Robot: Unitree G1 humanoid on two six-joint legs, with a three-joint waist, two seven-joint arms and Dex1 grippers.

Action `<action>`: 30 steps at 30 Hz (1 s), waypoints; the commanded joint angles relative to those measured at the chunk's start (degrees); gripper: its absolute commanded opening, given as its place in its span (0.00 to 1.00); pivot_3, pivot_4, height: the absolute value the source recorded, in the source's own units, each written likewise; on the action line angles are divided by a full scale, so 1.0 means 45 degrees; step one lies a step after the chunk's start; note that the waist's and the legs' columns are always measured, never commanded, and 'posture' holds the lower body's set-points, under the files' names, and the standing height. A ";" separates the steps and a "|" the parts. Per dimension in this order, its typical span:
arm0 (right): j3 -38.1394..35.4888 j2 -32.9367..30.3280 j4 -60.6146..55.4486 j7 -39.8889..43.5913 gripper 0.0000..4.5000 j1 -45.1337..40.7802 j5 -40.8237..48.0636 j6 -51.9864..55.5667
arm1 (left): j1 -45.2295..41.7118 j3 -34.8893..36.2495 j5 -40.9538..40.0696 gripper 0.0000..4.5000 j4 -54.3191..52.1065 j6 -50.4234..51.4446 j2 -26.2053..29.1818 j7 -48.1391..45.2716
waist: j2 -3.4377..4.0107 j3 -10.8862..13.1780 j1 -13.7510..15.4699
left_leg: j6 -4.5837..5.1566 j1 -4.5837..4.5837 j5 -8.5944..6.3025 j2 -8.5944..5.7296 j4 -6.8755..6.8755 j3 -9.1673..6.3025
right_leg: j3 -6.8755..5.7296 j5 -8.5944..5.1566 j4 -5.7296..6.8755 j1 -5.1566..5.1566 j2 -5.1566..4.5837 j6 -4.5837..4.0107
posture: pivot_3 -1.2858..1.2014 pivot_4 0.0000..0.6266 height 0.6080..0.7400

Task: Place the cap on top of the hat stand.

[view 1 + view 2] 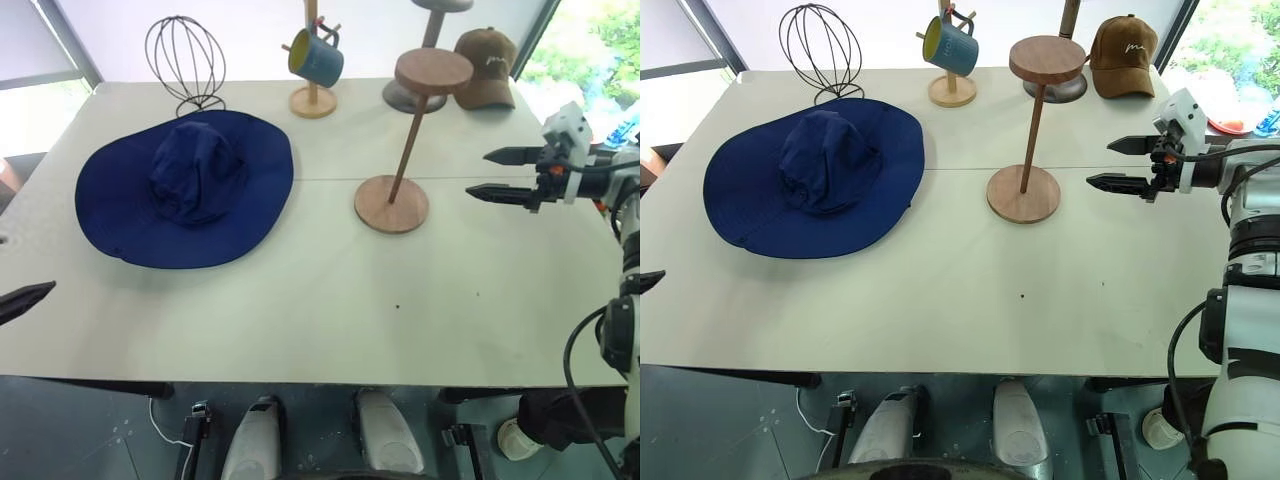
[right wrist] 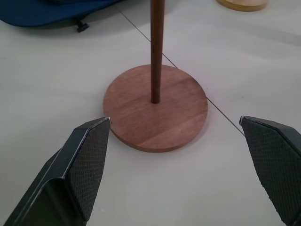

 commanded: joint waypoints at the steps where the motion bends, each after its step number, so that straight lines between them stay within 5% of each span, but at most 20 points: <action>1: -0.0219 -0.0732 -0.2643 0.1335 1.00 0.0141 0.0949 0.1430 | -0.0435 -0.0669 0.0847 0.99 0.0057 -0.1674 0.0225 0.0399 | 0.0006 0.0004 0.0017 | 0.0000 -0.0002 0.0000 0.0000 -0.0002 -0.0001 | 0.0000 0.0001 0.0000 -0.0004 0.0001 0.0002 | 0.52 0.24 1.00; 6: -0.0793 -0.1670 -0.7547 0.1950 1.00 0.2512 0.3194 0.4817 | -0.0424 -0.2798 0.3157 0.99 0.0981 -0.6290 -0.0010 0.0716 | 0.0001 0.0000 0.0160 | 0.0000 -0.0009 -0.0001 0.0001 -0.0013 -0.0003 | -0.0003 -0.0002 -0.0006 0.0000 0.0000 0.0024 | 0.52 0.24 1.00; 14: -0.2617 -0.2494 -1.3269 0.0817 1.00 0.5905 0.6162 0.8413 | -0.3268 -0.7072 0.5660 0.99 0.4256 -1.1143 -0.0570 0.3273 | -0.0003 -0.0007 0.0569 | 0.0000 -0.0027 -0.0001 0.0000 0.0016 0.0000 | -0.0002 0.0002 -0.0004 -0.0009 -0.0003 0.0015 | 0.52 0.24 1.00; 30: -0.4079 -0.3035 -1.5415 -0.1550 1.00 0.6860 0.8561 0.9714 | -0.9725 -1.3235 1.1149 0.99 1.1918 -1.5842 -0.1558 0.9138 | -0.0009 -0.0024 0.0683 | 0.0002 -0.0032 0.0002 0.0000 0.0038 -0.0001 | -0.0004 0.0059 -0.0003 -0.0006 0.0002 0.0092 | 0.52 0.24 1.00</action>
